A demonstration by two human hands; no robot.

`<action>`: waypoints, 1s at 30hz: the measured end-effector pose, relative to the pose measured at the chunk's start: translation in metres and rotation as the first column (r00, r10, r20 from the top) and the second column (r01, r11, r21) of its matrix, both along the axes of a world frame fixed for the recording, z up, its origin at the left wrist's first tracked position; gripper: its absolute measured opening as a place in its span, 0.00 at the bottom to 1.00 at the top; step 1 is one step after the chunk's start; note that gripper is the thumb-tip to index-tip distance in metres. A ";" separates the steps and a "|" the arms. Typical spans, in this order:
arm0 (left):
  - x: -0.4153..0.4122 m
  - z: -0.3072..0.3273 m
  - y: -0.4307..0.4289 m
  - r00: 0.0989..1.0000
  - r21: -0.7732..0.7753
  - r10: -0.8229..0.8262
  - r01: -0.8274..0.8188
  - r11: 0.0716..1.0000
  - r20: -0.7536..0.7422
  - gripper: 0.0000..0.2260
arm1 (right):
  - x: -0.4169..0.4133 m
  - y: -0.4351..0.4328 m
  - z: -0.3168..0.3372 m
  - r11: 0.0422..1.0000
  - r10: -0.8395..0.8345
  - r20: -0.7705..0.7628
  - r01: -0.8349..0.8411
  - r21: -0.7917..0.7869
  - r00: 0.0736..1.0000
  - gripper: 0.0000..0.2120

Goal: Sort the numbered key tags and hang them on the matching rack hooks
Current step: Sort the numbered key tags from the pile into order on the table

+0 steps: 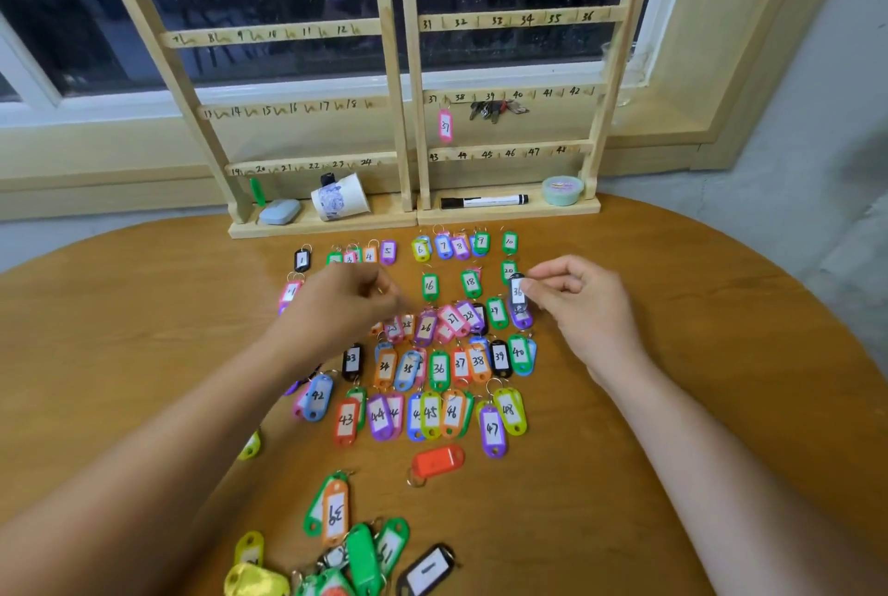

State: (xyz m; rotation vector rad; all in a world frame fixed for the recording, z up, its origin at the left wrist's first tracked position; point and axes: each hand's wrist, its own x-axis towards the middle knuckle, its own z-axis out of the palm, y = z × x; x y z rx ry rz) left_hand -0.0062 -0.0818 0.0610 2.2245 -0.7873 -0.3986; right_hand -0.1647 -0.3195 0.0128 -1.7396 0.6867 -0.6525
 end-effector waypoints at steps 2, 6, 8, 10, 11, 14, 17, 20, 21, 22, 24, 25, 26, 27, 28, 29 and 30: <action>-0.010 -0.002 0.019 1.000 0.004 -0.031 0.031 1.000 0.003 0.06 | -0.001 0.000 0.001 1.000 0.010 -0.029 -0.010 -0.006 1.000 0.06; -0.028 -0.005 0.048 0.997 -0.003 -0.070 0.070 0.998 0.017 0.06 | -0.002 0.008 0.005 0.996 0.074 -0.111 -0.079 -0.045 0.991 0.06; -0.034 -0.008 0.063 0.998 -0.043 -0.056 0.057 0.997 0.023 0.06 | -0.003 0.014 0.007 0.989 0.112 -0.145 -0.124 -0.077 0.983 0.07; -0.037 -0.014 0.076 0.999 -0.069 -0.043 0.045 0.997 0.030 0.05 | -0.004 0.021 0.008 0.981 0.148 -0.162 -0.165 -0.101 0.976 0.07; -0.037 -0.018 0.082 0.999 -0.080 -0.034 0.036 0.996 0.027 0.04 | -0.004 0.025 0.008 0.977 0.164 -0.162 -0.183 -0.107 0.973 0.07; -0.037 -0.029 0.098 1.000 -0.129 -0.016 0.016 0.992 -0.001 0.02 | -0.004 0.041 0.006 0.966 0.212 -0.163 -0.232 -0.116 0.964 0.07; -0.042 -0.040 0.109 0.999 -0.164 0.004 -0.011 0.986 -0.043 0.01 | -0.004 0.057 0.004 0.955 0.231 -0.176 -0.257 -0.147 0.957 0.06; -0.047 -0.046 0.116 0.998 -0.185 0.016 -0.026 0.982 -0.056 0.01 | 0.000 0.068 0.001 0.956 0.220 -0.174 -0.247 -0.159 0.960 0.05; -0.048 -0.047 0.117 0.998 -0.186 0.019 -0.029 0.982 -0.054 0.02 | 0.002 0.071 -0.001 0.956 0.212 -0.175 -0.240 -0.166 0.962 0.05; -0.049 -0.047 0.118 0.998 -0.190 0.022 -0.032 0.981 -0.055 0.02 | 0.003 0.073 -0.003 0.956 0.204 -0.180 -0.235 -0.176 0.962 0.06; -0.050 -0.046 0.118 0.998 -0.206 0.026 -0.038 0.978 -0.062 0.02 | 0.006 0.078 -0.007 0.954 0.194 -0.194 -0.232 -0.192 0.962 0.06; -0.050 -0.045 0.118 0.998 -0.213 0.027 -0.039 0.976 -0.062 0.02 | 0.007 0.080 -0.008 0.953 0.192 -0.196 -0.231 -0.197 0.962 0.06; -0.050 -0.045 0.117 0.998 -0.214 0.027 -0.038 0.976 -0.057 0.03 | 0.008 0.081 -0.009 0.952 0.190 -0.198 -0.230 -0.204 0.962 0.06; -0.051 -0.045 0.118 0.998 -0.212 0.025 -0.035 0.977 -0.051 0.03 | 0.008 0.083 -0.009 0.950 0.188 -0.199 -0.229 -0.212 0.962 0.06; -0.051 -0.045 0.118 0.999 -0.209 0.021 -0.030 0.977 -0.046 0.03 | 0.009 0.085 -0.009 0.948 0.186 -0.202 -0.230 -0.221 0.962 0.06; -0.051 -0.045 0.119 0.999 -0.207 0.017 -0.025 0.978 -0.042 0.03 | 0.010 0.087 -0.009 0.944 0.186 -0.207 -0.233 -0.232 0.960 0.05; -0.052 -0.045 0.120 0.999 -0.204 0.012 -0.020 0.979 -0.040 0.03 | 0.010 0.088 -0.010 0.941 0.187 -0.216 -0.238 -0.242 0.958 0.05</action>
